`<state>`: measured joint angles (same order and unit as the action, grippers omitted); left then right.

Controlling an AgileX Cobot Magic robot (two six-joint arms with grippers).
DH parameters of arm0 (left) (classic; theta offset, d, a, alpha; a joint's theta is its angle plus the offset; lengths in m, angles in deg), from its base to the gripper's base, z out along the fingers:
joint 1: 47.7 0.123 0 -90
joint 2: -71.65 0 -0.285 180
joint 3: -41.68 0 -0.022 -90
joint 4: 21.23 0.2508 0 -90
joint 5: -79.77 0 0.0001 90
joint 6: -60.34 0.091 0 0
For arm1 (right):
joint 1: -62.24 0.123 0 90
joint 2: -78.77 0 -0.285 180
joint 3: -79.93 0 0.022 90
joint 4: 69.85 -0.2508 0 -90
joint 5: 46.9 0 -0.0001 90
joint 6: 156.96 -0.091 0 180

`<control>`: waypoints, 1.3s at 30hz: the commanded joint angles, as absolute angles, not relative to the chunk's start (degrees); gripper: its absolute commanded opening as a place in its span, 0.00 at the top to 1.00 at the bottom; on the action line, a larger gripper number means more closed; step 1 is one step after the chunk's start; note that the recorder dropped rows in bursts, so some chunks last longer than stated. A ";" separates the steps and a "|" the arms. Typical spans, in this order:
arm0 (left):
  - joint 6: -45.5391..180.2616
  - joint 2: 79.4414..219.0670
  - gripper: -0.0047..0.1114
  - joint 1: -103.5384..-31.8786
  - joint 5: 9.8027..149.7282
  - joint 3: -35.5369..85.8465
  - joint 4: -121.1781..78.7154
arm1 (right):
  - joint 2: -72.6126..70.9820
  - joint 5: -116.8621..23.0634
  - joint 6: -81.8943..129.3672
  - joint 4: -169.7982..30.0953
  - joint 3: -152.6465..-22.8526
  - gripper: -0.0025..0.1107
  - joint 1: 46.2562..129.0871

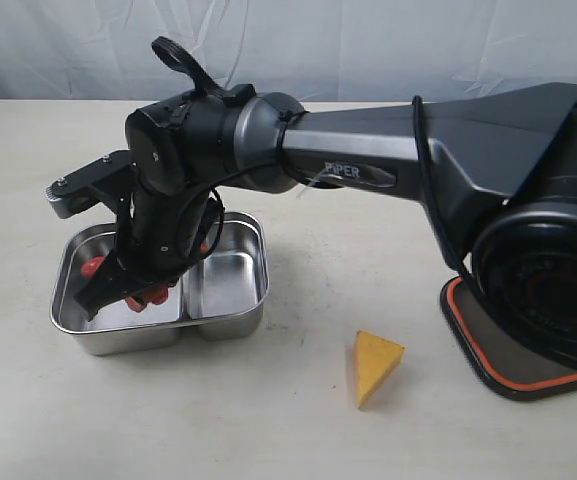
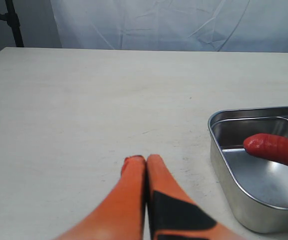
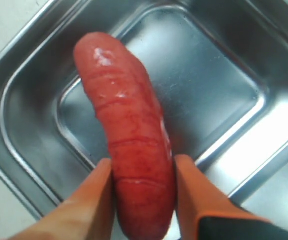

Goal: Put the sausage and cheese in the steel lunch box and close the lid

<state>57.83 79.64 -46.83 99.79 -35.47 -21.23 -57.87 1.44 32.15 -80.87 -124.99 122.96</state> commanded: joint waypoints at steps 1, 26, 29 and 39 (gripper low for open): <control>57.77 79.44 0.96 -46.71 99.06 -35.54 -20.89 | -57.61 1.12 32.07 -81.58 -125.43 0.70 122.87; 57.77 79.44 0.96 -46.71 99.06 -35.54 -20.89 | -39.87 23.06 21.58 -69.10 -125.43 0.51 122.87; 57.77 79.44 0.96 -46.71 99.06 -35.54 -20.89 | -34.86 23.06 15.83 -62.09 -122.01 0.51 122.87; 57.77 79.44 0.96 -46.71 99.06 -35.54 -20.89 | -26.49 22.60 -1.63 -55.14 -92.69 0.51 122.87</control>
